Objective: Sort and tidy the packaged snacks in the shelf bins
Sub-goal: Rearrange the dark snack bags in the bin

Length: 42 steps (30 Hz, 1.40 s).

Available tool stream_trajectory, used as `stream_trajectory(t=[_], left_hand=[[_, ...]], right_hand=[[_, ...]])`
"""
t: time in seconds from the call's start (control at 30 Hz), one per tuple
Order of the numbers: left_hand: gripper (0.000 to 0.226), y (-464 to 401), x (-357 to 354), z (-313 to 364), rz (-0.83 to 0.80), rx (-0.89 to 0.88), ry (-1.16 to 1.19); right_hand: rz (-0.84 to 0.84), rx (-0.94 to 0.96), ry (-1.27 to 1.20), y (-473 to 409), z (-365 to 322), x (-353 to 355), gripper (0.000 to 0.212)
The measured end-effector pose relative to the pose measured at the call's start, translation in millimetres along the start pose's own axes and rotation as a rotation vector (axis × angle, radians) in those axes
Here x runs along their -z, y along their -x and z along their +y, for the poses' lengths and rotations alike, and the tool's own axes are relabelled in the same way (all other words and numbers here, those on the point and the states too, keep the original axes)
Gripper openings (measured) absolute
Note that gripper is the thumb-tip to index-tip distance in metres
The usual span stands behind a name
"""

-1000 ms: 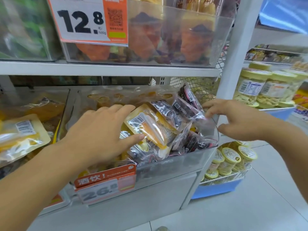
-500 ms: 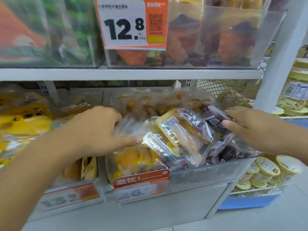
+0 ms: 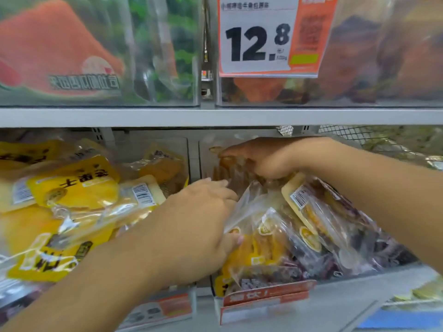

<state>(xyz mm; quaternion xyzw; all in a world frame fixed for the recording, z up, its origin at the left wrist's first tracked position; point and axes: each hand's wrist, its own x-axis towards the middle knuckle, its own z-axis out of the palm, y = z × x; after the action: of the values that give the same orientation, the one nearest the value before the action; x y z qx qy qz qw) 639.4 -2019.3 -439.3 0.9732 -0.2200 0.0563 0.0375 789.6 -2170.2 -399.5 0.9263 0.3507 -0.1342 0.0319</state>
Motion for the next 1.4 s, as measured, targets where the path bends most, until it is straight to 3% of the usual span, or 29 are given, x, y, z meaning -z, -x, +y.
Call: stream_trajectory(t=[0.23, 0.37, 0.47, 0.57, 0.63, 0.7, 0.77, 0.83, 0.93, 1.03, 1.23, 1.33, 1.4], left_hand=[[0.065, -4.0, 6.2, -2.6, -0.007, -0.033, -0.021], [0.064, -6.2, 5.0, -4.2, -0.015, -0.011, -0.027], [0.066, -8.3, 2.2, -1.5, -0.014, -0.007, -0.034], [0.057, -8.2, 1.9, 3.8, -0.021, 0.017, 0.008], [0.068, -8.4, 1.8, 5.5, 0.028, 0.081, 0.091], [0.096, -13.7, 2.3, 8.4, 0.097, 0.217, 0.192], [0.114, -23.5, 4.3, 14.0, 0.098, 0.346, 0.218], [0.113, -32.6, 6.1, 20.5, 0.044, 0.419, 0.188], [0.102, -39.9, 5.7, 24.3, 0.0, 0.456, 0.136], [0.087, -41.4, 6.3, 22.4, -0.106, 0.383, 0.086], [0.061, -43.0, 4.5, 30.6, -0.175, 0.239, 0.006], [0.059, -41.8, 3.8, 31.2, -0.178, 0.239, 0.035], [0.061, -39.7, 3.6, 31.0, -0.143, 0.235, 0.046]], right_hand=[[-0.064, 0.015, 0.015, -12.9, -5.6, -10.2, 0.033], [-0.019, -0.224, 0.109, 6.3, 13.4, -8.1, 0.04], [-0.027, -0.332, 0.148, 17.1, 26.1, -7.2, 0.034], [0.112, -0.37, 0.092, 20.3, 35.7, -11.0, 0.031], [0.186, -0.342, 0.023, 20.3, 39.5, -11.5, 0.032], [0.207, -0.331, -0.018, 22.4, 40.5, -11.5, 0.025], [0.257, -0.326, -0.085, 23.9, 40.0, -11.6, 0.055], [0.33, -0.343, -0.153, 23.5, 37.0, -13.3, 0.086], [0.394, -0.355, -0.262, 17.4, 38.2, -17.7, 0.098], [0.406, -0.323, -0.367, 12.3, 41.4, -19.7, 0.102], [0.473, -0.242, -0.471, 0.7, 41.1, -22.3, 0.075], [0.511, -0.253, -0.414, -0.9, 40.2, -19.3, 0.061], [0.524, -0.287, -0.312, 0.4, 43.0, -16.3, 0.041]])
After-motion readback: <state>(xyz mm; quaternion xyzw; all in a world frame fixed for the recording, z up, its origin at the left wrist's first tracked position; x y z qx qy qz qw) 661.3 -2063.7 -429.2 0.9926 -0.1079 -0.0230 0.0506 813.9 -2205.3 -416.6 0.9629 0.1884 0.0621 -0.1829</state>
